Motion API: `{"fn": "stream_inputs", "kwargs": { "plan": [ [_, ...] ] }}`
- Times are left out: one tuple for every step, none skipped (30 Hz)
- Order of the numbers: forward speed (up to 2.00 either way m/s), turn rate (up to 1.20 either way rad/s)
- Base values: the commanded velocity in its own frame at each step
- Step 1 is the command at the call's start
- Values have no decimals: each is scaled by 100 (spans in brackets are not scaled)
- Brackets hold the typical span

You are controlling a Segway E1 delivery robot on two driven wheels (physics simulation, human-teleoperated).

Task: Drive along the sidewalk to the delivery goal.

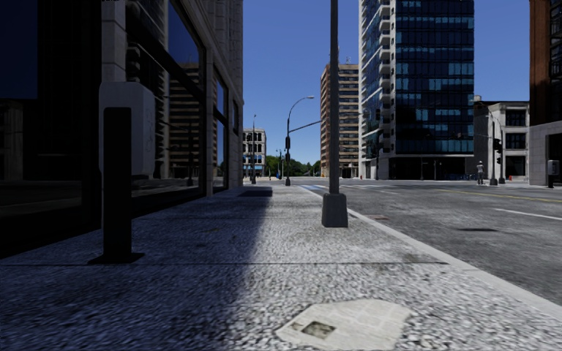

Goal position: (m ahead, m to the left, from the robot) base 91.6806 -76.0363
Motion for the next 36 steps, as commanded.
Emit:
{"fn": "stream_inputs", "kwargs": {
  "plan": [
    [199, 0],
    [199, 0],
    [198, 0],
    [198, 0],
    [196, 0],
    [194, 0],
    [193, 0],
    [193, 0],
    [193, 0],
    [193, 0],
    [193, 0],
    [193, 0],
    [193, 0],
    [193, 0],
    [193, 0],
    [193, 0],
    [193, 0],
    [193, 0],
    [193, 0],
    [193, 0],
    [193, 0],
    [193, 0],
    [193, 0],
    [193, 0],
    [193, 0],
    [193, 0],
    [193, 0],
    [193, 0],
    [193, 0],
    [193, 0],
    [193, 0],
    [193, 0],
    [193, 0],
    [193, 0],
    [193, 0],
    [193, 0]
  ]
}}
